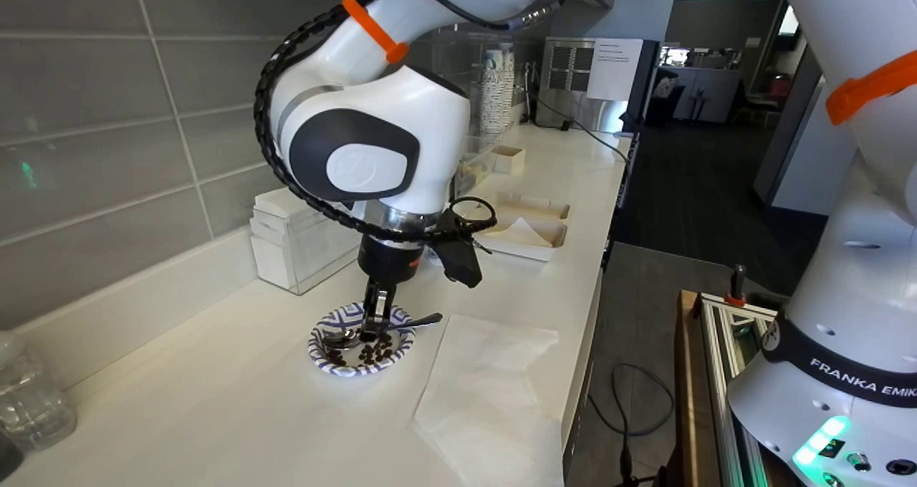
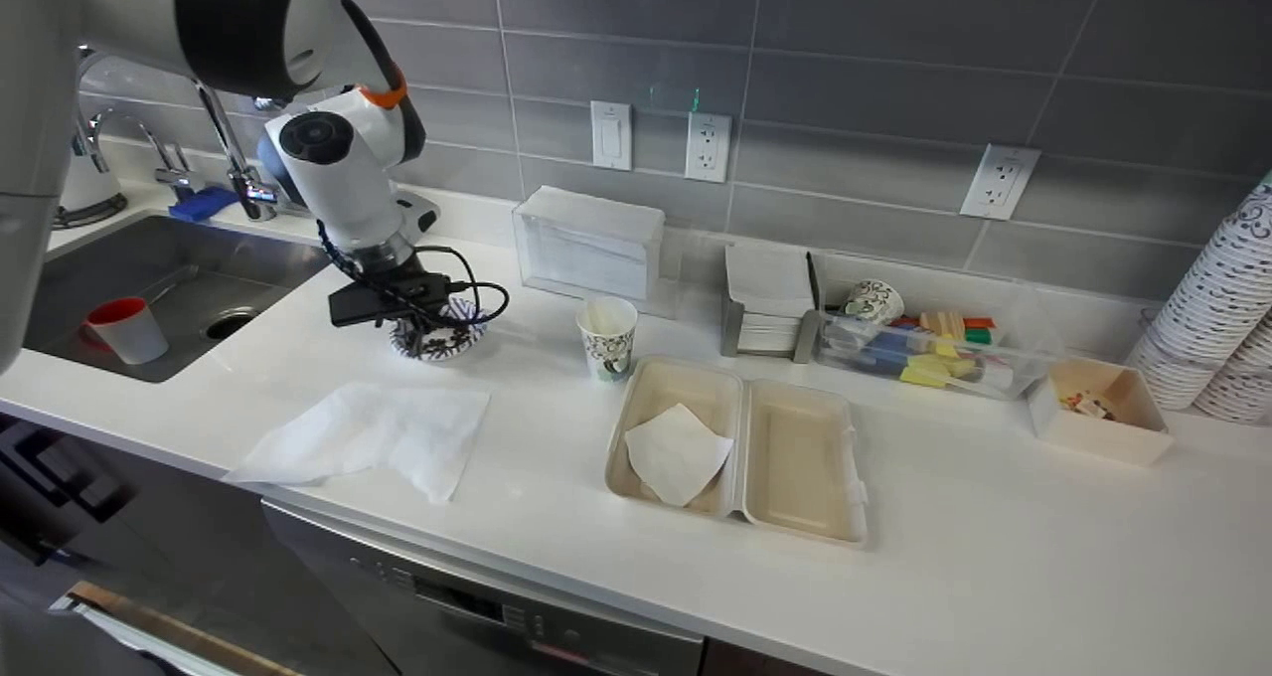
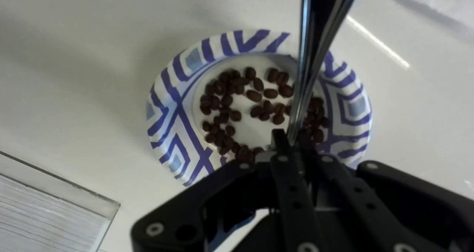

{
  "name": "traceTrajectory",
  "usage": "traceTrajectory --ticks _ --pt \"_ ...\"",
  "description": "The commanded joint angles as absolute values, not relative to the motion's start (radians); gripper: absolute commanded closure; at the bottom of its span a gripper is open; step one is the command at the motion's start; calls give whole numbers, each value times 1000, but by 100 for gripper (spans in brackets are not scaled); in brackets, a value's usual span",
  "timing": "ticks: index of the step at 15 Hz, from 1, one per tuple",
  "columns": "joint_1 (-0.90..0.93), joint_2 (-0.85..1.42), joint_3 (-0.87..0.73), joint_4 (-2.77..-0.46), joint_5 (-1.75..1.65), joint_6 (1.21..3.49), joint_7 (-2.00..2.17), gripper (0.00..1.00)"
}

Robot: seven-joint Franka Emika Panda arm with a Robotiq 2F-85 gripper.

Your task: Use the spoon to transfer some contents from the plate into the cup

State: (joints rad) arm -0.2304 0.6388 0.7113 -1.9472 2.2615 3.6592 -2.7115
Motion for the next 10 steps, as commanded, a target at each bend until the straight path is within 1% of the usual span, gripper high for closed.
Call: traceTrajectory --ticks 1,5,10 --pt "-377 566 798 -2034 2308 3586 -2773 98" --pt "-541 488 908 -2130 2296 3575 -2760 98" --pt "-859 459 1196 -2304 2242 3549 -2747 98"
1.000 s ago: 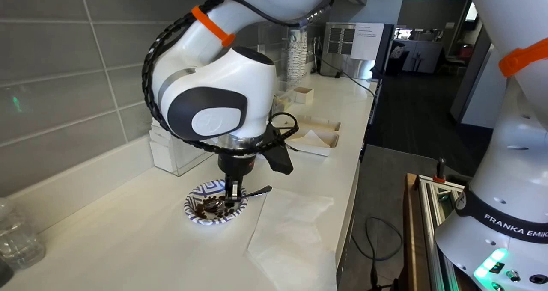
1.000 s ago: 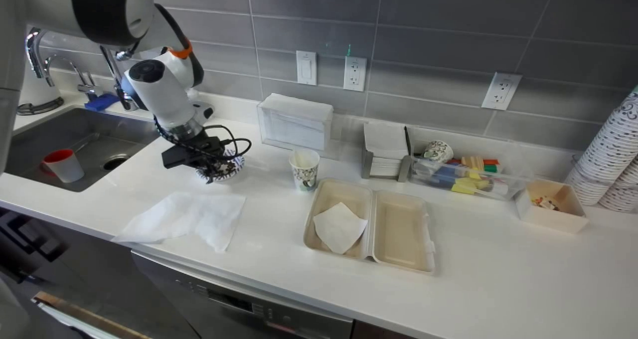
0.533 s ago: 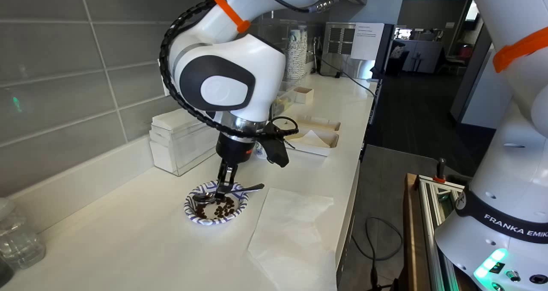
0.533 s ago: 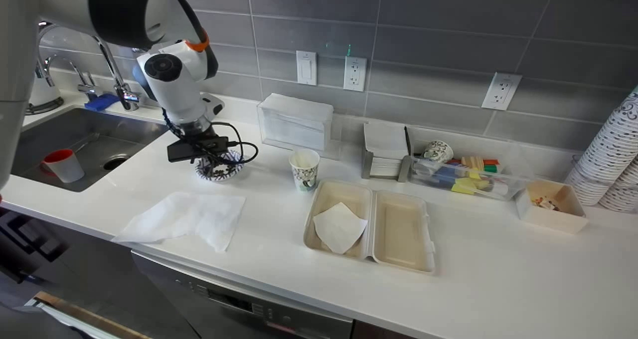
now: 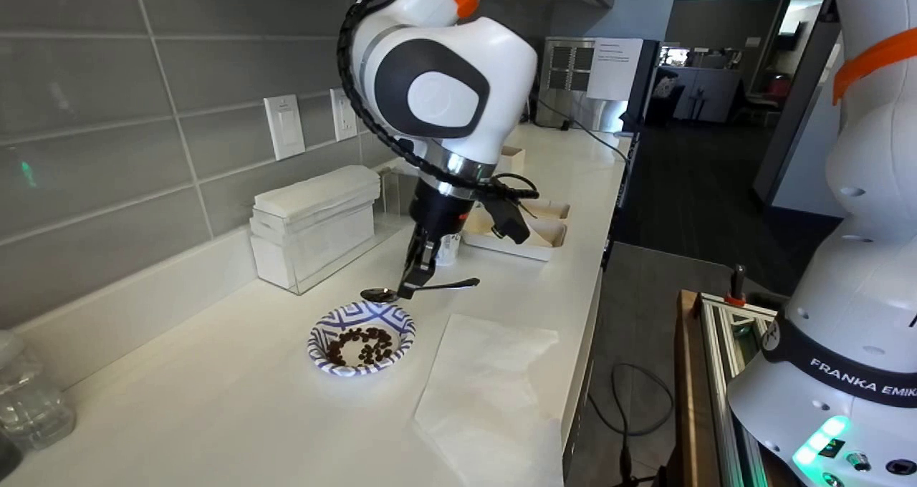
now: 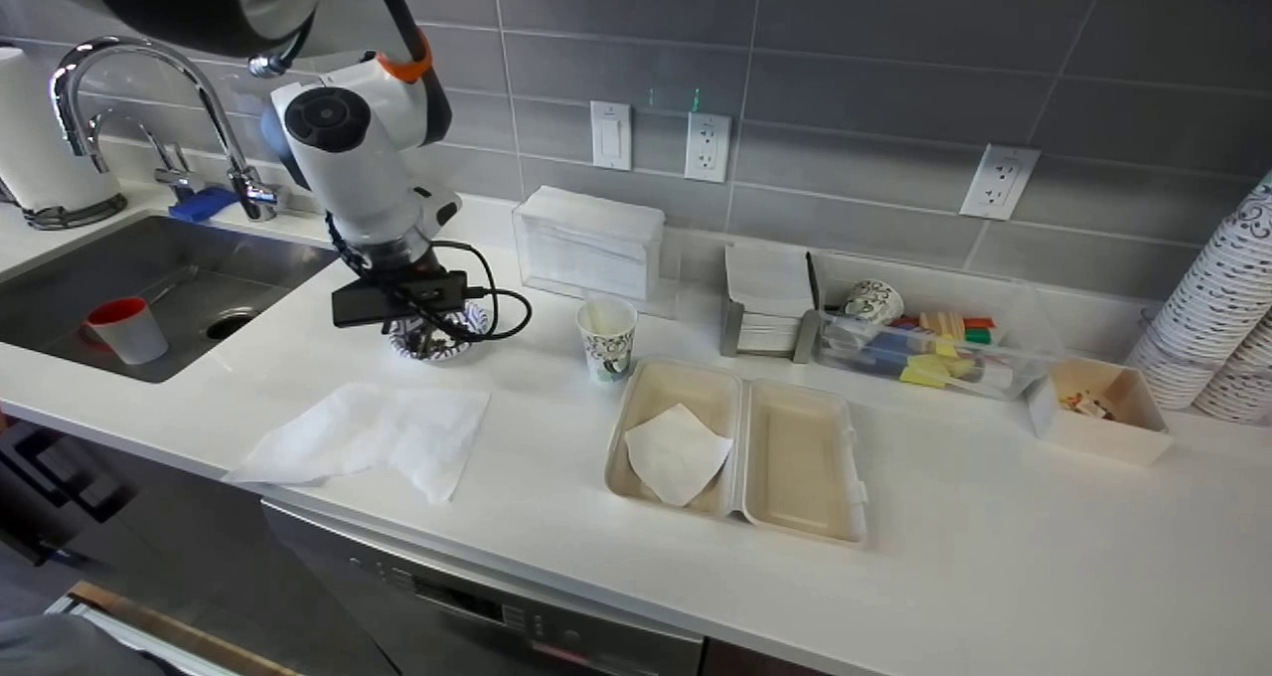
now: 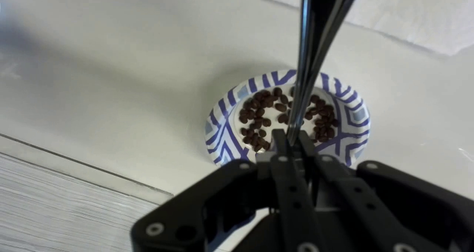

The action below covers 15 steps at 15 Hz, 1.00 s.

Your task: Use the spoon to transfer some contents from the plate into the cup

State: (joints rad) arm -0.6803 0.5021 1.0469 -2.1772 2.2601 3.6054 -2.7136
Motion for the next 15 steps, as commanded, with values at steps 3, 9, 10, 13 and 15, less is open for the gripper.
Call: traceTrajectory --ticks 3,9,10,13,15 --pt "-1024 484 1354 -2395 2163 3562 -2742 98" --pt "-1199 523 1527 -2523 2029 3616 -2743 98" --pt "-1211 517 1542 -2544 2019 3618 -2743 98" --pt "-1214 492 1558 -2597 2003 3617 -2736 98" --pt "-1214 484 1563 -2623 1988 3620 -2731 98"
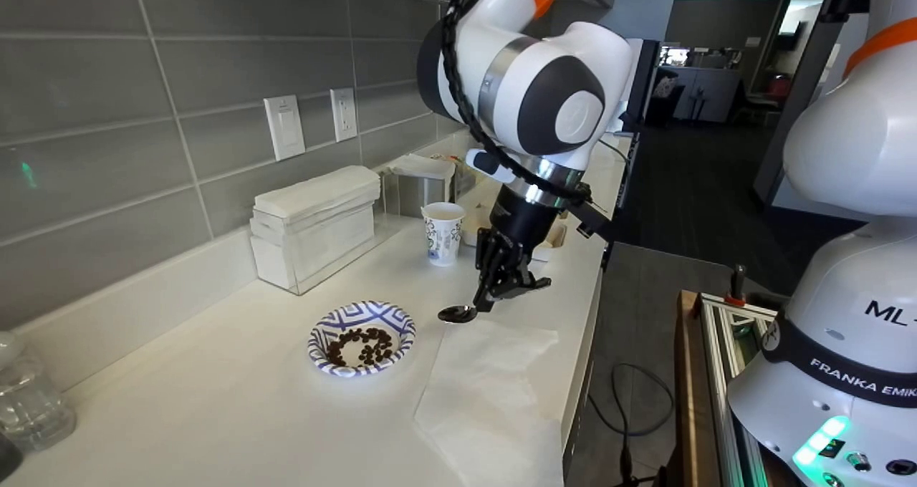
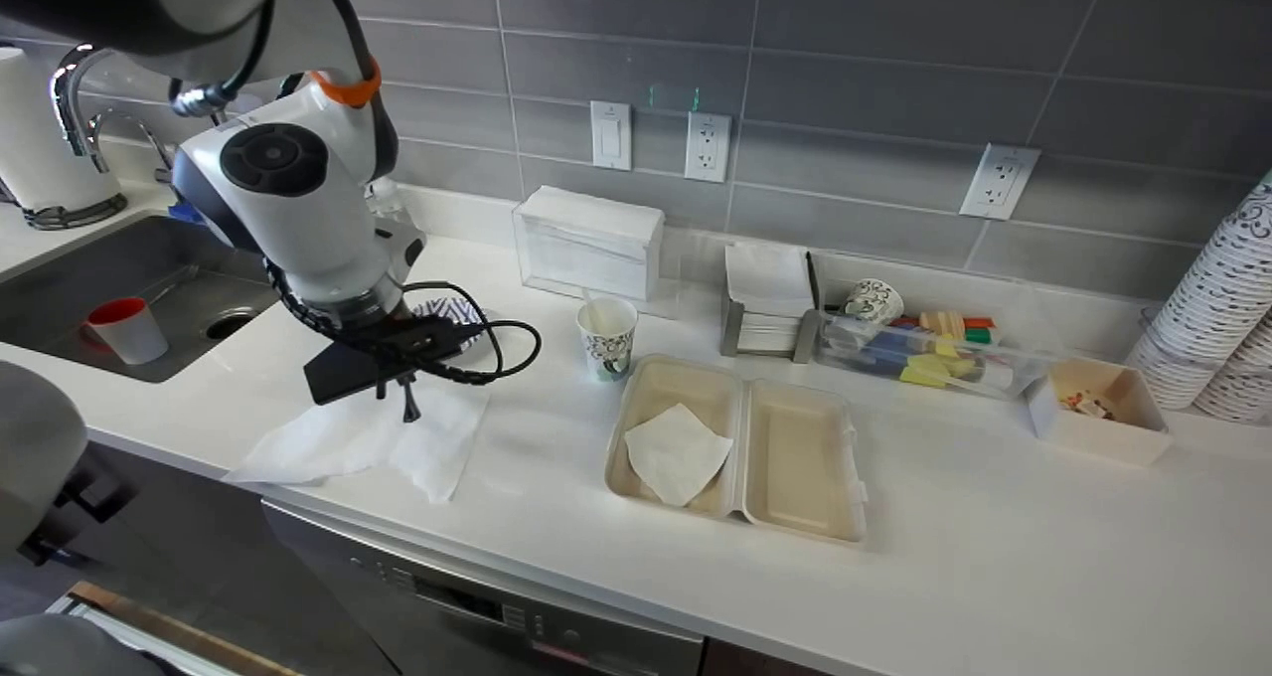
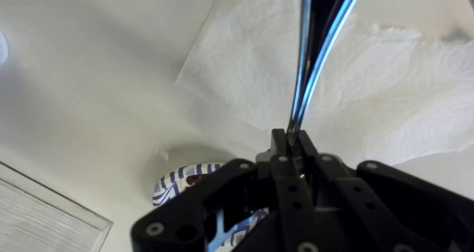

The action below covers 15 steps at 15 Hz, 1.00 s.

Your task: Use the spoon to transfer some contents from the plate into the cup

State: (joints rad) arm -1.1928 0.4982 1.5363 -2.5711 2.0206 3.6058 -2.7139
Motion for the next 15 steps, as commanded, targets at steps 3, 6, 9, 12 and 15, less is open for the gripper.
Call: traceTrajectory --ticks 3,6,9,12,15 --pt "-1188 465 1553 -2652 1976 3641 -2718 98" --pt "-1137 423 1530 -2664 1988 3685 -2687 98" --pt "-1070 423 1499 -2659 2020 3735 -2682 98" --pt "-1064 434 1487 -2643 2032 3722 -2710 92" --pt "-1016 420 1463 -2642 2040 3728 -2702 92"
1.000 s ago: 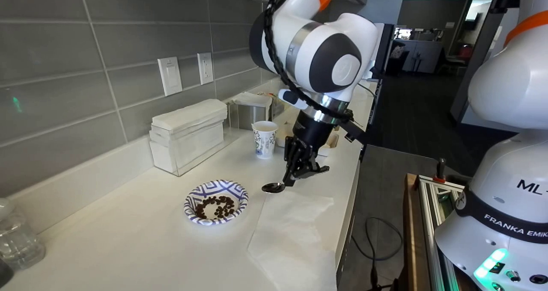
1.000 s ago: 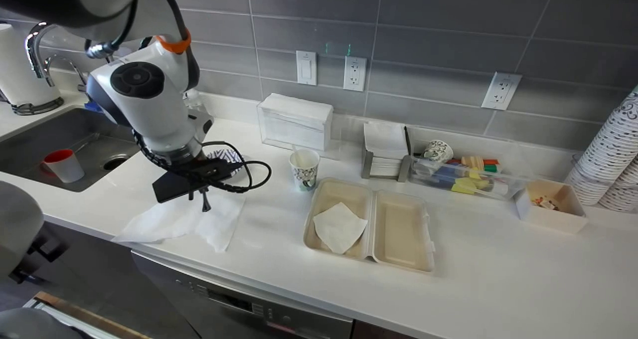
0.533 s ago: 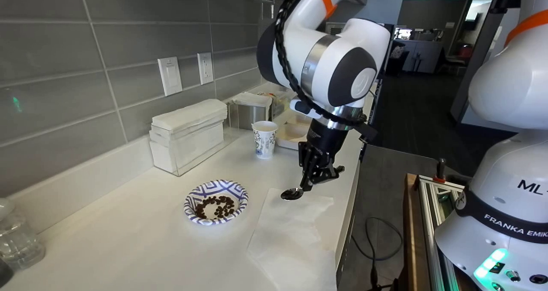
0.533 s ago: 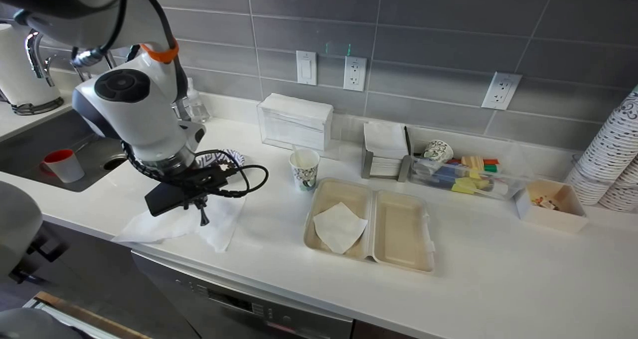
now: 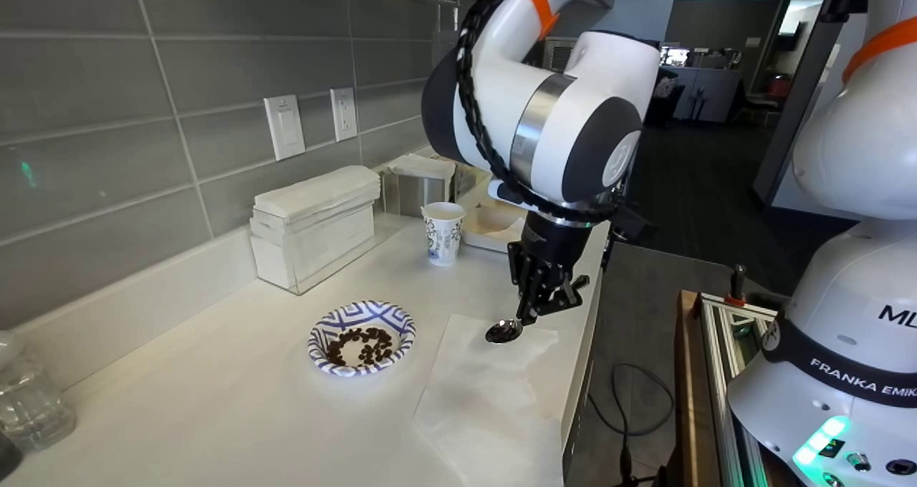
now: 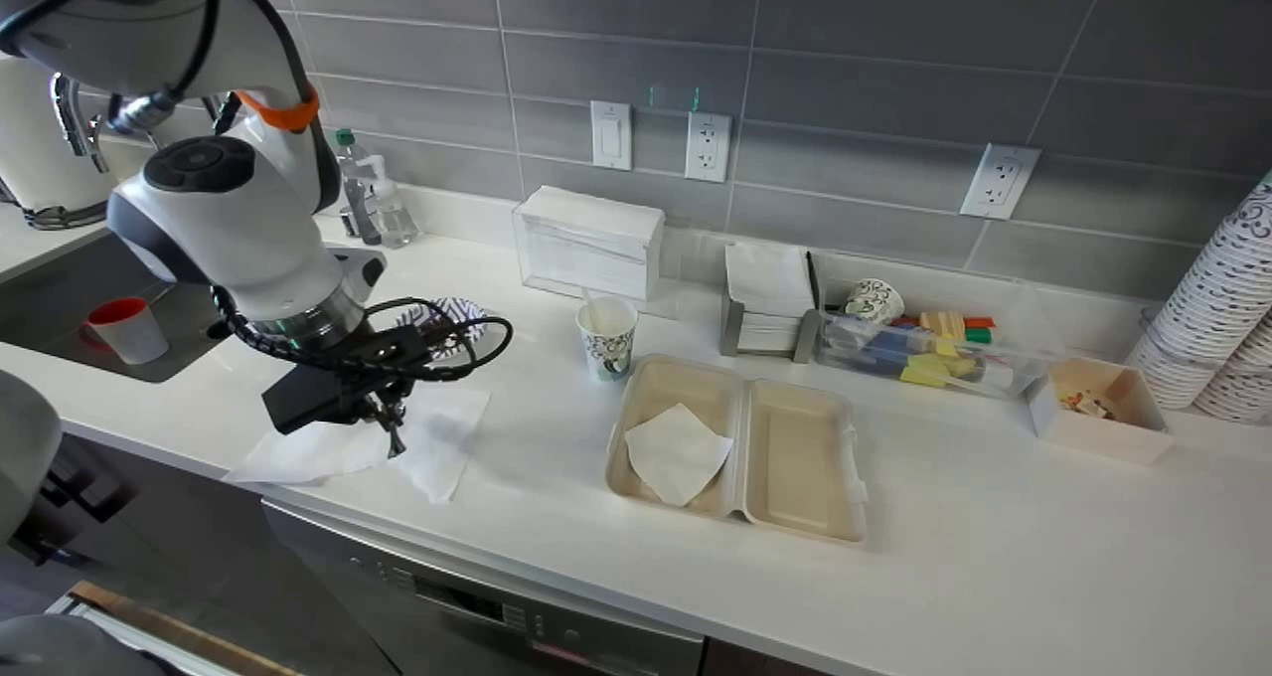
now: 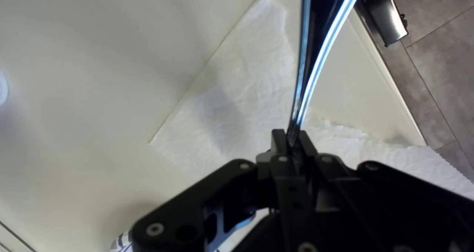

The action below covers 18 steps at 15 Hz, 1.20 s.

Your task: Use the spoon to transfer some contents from the plate into the cup

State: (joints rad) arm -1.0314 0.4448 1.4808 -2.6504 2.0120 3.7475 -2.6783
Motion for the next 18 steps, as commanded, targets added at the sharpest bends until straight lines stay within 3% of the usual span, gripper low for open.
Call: traceTrajectory --ticks 1,2,11,18 --pt "-1014 418 1461 -2642 2040 3728 -2702 92" --pt "-1013 416 1460 -2642 2041 3728 -2702 98" --pt "-757 380 1321 -2636 2091 3758 -2670 98" --pt "-555 249 1196 -2648 2103 3659 -2545 98"
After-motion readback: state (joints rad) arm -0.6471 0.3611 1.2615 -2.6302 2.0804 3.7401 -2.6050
